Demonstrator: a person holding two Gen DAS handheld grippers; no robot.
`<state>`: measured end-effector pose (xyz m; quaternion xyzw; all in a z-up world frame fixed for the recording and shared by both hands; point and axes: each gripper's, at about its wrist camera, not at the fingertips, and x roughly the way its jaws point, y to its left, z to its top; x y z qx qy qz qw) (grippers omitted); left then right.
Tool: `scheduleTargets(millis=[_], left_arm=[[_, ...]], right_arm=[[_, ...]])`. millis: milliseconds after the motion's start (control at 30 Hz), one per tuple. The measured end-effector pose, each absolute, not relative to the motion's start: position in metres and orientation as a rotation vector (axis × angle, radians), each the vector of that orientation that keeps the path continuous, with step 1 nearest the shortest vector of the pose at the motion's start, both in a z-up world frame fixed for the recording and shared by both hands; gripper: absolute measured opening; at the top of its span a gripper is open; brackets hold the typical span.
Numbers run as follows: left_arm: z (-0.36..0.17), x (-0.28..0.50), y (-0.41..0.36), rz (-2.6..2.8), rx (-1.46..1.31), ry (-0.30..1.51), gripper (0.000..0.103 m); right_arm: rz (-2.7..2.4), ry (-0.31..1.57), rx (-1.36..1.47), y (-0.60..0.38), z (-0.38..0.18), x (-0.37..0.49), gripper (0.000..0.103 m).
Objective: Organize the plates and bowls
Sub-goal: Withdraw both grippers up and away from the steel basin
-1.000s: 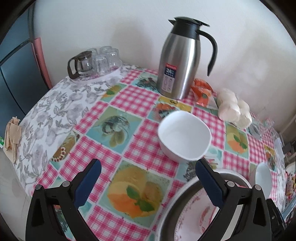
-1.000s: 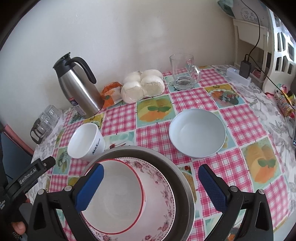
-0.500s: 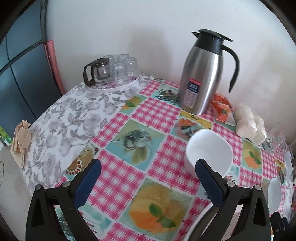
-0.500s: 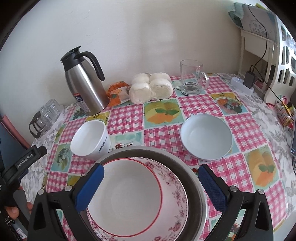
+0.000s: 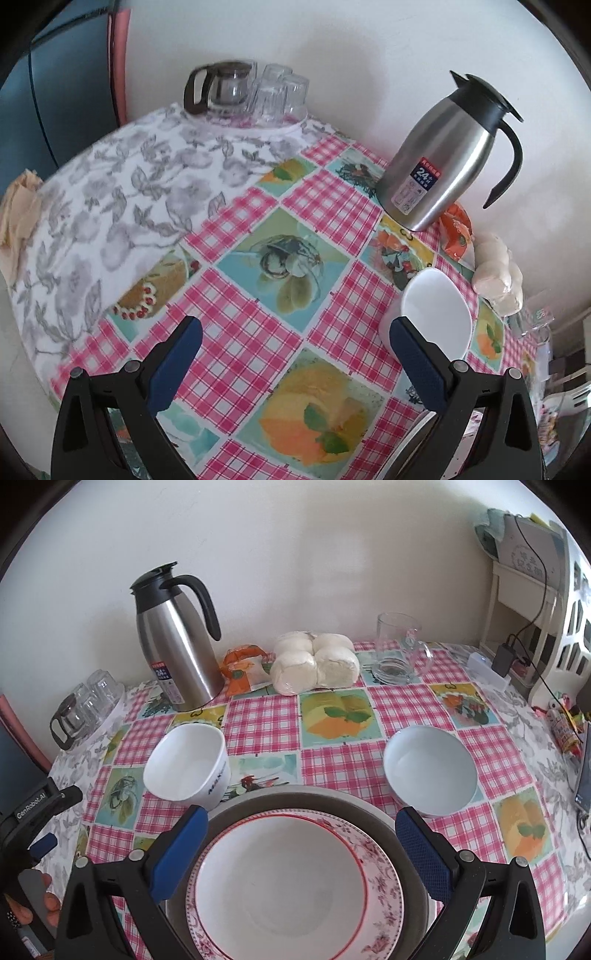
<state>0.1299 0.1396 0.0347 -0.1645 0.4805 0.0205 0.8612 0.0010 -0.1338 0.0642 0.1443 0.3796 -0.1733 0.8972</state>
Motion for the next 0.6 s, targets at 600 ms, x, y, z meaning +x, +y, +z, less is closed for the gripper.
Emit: scheduleTargets(millis=[600], left_arm=[[0.003, 0.163, 0.134, -0.077, -0.488, 1.115, 0.101]], right_arm=[[-0.356, 0.966, 0.288, -0.123, 0.062, 0.06, 0.103]])
